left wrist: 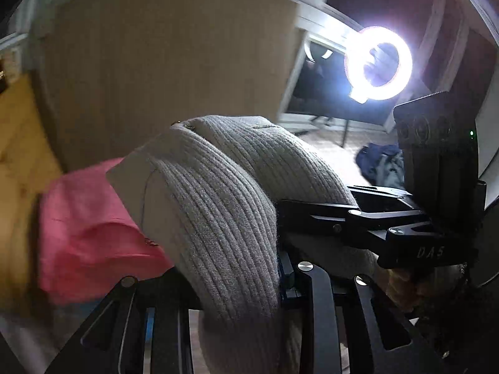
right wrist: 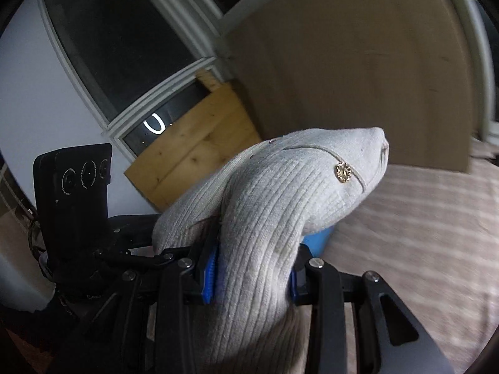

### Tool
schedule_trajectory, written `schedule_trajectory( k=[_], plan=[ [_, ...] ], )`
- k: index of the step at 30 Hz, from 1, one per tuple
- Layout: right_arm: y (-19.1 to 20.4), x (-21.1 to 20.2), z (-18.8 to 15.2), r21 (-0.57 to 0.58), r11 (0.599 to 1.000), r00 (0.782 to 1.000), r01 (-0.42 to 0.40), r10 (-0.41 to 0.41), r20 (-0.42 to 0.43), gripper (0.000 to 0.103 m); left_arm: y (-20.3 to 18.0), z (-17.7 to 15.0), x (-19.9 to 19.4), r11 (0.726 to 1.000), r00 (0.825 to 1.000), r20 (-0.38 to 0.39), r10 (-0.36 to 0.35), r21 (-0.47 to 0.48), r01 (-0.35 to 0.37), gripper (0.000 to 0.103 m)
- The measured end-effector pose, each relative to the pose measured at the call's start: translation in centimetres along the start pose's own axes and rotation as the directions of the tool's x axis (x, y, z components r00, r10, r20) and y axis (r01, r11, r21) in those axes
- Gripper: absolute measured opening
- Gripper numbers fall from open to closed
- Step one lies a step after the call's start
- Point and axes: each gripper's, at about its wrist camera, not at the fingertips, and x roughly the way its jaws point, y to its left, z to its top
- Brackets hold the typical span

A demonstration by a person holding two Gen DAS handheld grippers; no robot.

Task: Fold clothes
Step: 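Lift the folded sweater with both grippers and carry it to the clothes stack, then lower the sweater onto the pink and blue stack and open both grippers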

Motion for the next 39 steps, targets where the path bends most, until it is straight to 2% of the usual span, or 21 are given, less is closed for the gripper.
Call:
schedule_trajectory(
  k=[5, 9, 10, 12, 13, 14, 15, 16, 17, 19, 21, 24, 28, 32, 33, 35, 37, 38, 39],
  plan=[
    [3.5, 7.3, 2.3, -0.015, 1.0, 1.0, 0.007, -0.007, -0.003, 0.033, 7.1, 0.9, -1.1, 0.997, 0.998, -0.012, 0.063, 0.034, -0.063, 0.026],
    [4.2, 11.5, 3.5, 0.003, 1.0, 1.0, 0.024, -0.024, -0.013, 0.033, 11.9, 1.3, 0.0, 1.0, 1.0, -0.02, 0.021, 0.001, -0.021, 0.026],
    [4.2, 12.4, 3.7, 0.002, 0.999, 0.999, 0.036, -0.036, -0.016, 0.033, 13.0, 1.0, 0.6, 1.0, 0.999, -0.035, 0.021, -0.014, -0.021, 0.029],
    [3.5, 14.2, 3.4, -0.011, 0.996, 0.993, 0.092, -0.093, -0.069, 0.033, 15.3, -0.9, 2.1, 0.995, 0.991, -0.112, 0.076, -0.05, -0.082, 0.043],
    [2.5, 15.1, 2.6, -0.001, 0.989, 0.98, 0.146, -0.145, -0.137, 0.033, 16.4, -1.8, 2.9, 0.991, 0.983, -0.151, 0.102, -0.067, -0.113, 0.054],
    [1.3, 16.1, 1.6, 0.011, 0.978, 0.955, 0.209, -0.202, -0.219, 0.04, 17.5, -2.8, 3.6, 0.986, 0.973, -0.191, 0.127, -0.082, -0.145, 0.052],
    [0.0, 16.7, 0.3, 0.031, 0.963, 0.92, 0.267, -0.245, -0.305, 0.041, 18.6, -3.7, 4.4, 0.98, 0.961, -0.23, 0.151, -0.096, -0.177, 0.051],
    [-0.8, 16.5, -0.6, 0.051, 0.958, 0.905, 0.283, -0.25, -0.343, 0.041, 19.6, -4.6, 4.7, 0.974, 0.956, -0.248, 0.158, -0.119, -0.192, 0.051],
    [-1.4, 16.1, -1.4, 0.071, 0.956, 0.9, 0.284, -0.241, -0.363, 0.041, 20.2, -5.3, 4.2, 0.971, 0.962, -0.231, 0.143, -0.157, -0.182, 0.051],
    [-0.9, 14.2, -0.9, 0.058, 0.958, 0.913, 0.279, -0.246, -0.326, 0.042, 20.2, -5.4, 2.9, 0.969, 0.974, -0.185, 0.13, -0.186, -0.165, 0.052],
    [-0.2, 12.3, 0.3, 0.032, 0.963, 0.93, 0.266, -0.248, -0.271, 0.043, 19.5, -4.4, 2.0, 0.974, 0.983, -0.128, 0.135, -0.166, -0.155, 0.054],
    [0.3, 11.4, 3.5, -0.003, 0.968, 0.952, 0.249, -0.245, -0.185, 0.043, 20.0, -2.0, 3.6, 0.974, 0.982, -0.118, 0.149, -0.153, -0.166, 0.059],
    [-2.5, 14.2, 6.8, 0.008, 0.961, 0.945, 0.275, -0.269, -0.187, 0.043, 20.6, 1.2, 5.6, 0.974, 0.98, -0.104, 0.168, -0.135, -0.181, 0.059],
    [-5.3, 18.3, 8.4, 0.045, 0.961, 0.942, 0.272, -0.256, -0.218, 0.042, 21.3, 3.4, 7.8, 0.976, 0.98, -0.101, 0.172, -0.119, -0.184, 0.057],
    [-5.4, 19.1, 8.3, 0.01, 0.957, 0.935, 0.289, -0.28, -0.219, 0.04, 21.5, 3.6, 8.3, 0.976, 0.979, -0.105, 0.172, -0.118, -0.184, 0.057],
    [-5.2, 20.7, 7.8, -0.08, 0.94, 0.914, 0.331, -0.341, -0.22, 0.036, 21.9, 3.5, 8.8, 0.974, 0.977, -0.117, 0.176, -0.122, -0.19, 0.064],
    [-6.3, 23.4, 7.3, -0.15, 0.9, 0.861, 0.41, -0.436, -0.261, 0.035, 22.3, 3.4, 9.3, 0.972, 0.975, -0.13, 0.18, -0.126, -0.197, 0.075],
    [-7.4, 24.2, 6.9, -0.154, 0.896, 0.849, 0.417, -0.445, -0.285, 0.035, 22.5, 3.3, 9.6, 0.971, 0.974, -0.137, 0.182, -0.128, -0.2, 0.08],
    [-8.1, 24.6, 6.7, -0.152, 0.897, 0.849, 0.415, -0.442, -0.288, 0.035, 22.7, 3.3, 9.8, 0.97, 0.972, -0.143, 0.184, -0.13, -0.203, 0.081]
  ],
)
